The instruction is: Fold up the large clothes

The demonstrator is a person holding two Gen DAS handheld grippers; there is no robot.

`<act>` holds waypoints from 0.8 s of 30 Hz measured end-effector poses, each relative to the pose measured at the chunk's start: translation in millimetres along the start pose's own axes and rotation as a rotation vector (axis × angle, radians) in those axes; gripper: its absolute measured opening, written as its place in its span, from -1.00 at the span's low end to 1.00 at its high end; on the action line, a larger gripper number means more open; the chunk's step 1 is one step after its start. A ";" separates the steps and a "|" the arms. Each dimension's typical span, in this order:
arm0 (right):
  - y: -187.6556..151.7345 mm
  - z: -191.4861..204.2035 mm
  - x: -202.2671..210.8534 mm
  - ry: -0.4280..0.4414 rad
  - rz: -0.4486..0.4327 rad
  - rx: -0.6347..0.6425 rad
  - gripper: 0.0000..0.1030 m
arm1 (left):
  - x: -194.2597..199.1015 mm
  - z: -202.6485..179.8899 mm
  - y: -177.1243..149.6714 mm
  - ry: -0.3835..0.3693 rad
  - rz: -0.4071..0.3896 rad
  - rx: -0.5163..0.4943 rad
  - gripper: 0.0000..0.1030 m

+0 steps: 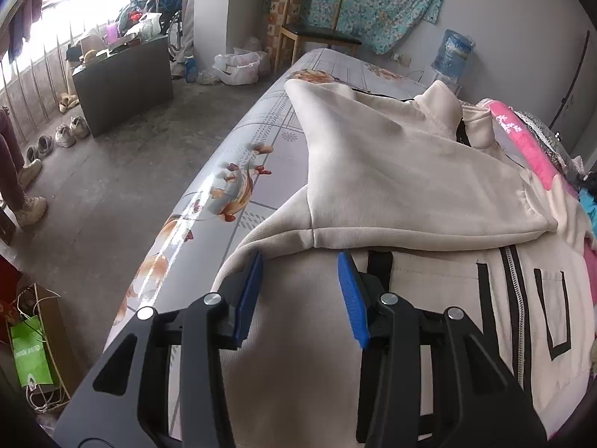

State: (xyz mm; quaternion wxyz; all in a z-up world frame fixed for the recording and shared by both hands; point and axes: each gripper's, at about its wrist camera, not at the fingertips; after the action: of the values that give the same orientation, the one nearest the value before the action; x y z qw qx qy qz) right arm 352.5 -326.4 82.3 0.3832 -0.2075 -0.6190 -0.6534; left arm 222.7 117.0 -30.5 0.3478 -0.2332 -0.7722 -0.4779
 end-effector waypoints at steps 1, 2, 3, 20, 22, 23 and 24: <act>-1.3 -0.8 1.8 -0.001 -0.001 -0.009 -0.95 | -0.1 0.1 0.0 0.001 0.000 0.000 -0.20; -4.3 -8.7 1.3 0.004 0.017 -0.030 -0.95 | 0.0 1.1 0.1 0.001 0.000 0.000 -0.21; -7.7 -22.3 -0.8 0.010 0.037 -0.050 -0.95 | 0.0 1.3 0.2 0.001 0.000 0.000 -0.21; -46.3 -31.7 -74.6 0.016 0.278 0.003 -0.19 | -0.6 -1.0 -1.3 0.004 0.003 -0.009 -0.20; -50.0 -21.2 -74.2 -0.025 0.268 0.067 -0.43 | -0.6 -1.8 -1.5 0.002 0.003 -0.008 -0.20; -51.1 -16.5 -72.1 -0.046 0.263 0.086 -0.59 | -0.9 -2.4 -1.6 -0.001 0.004 -0.007 -0.20; -51.4 -12.1 -68.7 -0.077 0.257 0.107 -0.69 | -1.1 -2.6 -1.6 -0.004 0.004 -0.005 -0.20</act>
State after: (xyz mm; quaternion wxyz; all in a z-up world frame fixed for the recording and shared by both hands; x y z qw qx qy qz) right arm 358.6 -324.4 -4.2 0.4501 -0.2893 -0.6354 -0.5568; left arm 223.1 114.0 -31.5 0.3468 -0.2366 -0.7712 -0.4786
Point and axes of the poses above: each gripper's, at about its wrist camera, not at the fingertips, and x roughly against the way its jaws point, z to its left, y to its top, and after that the axes turned 14 degrees about x, right-handed
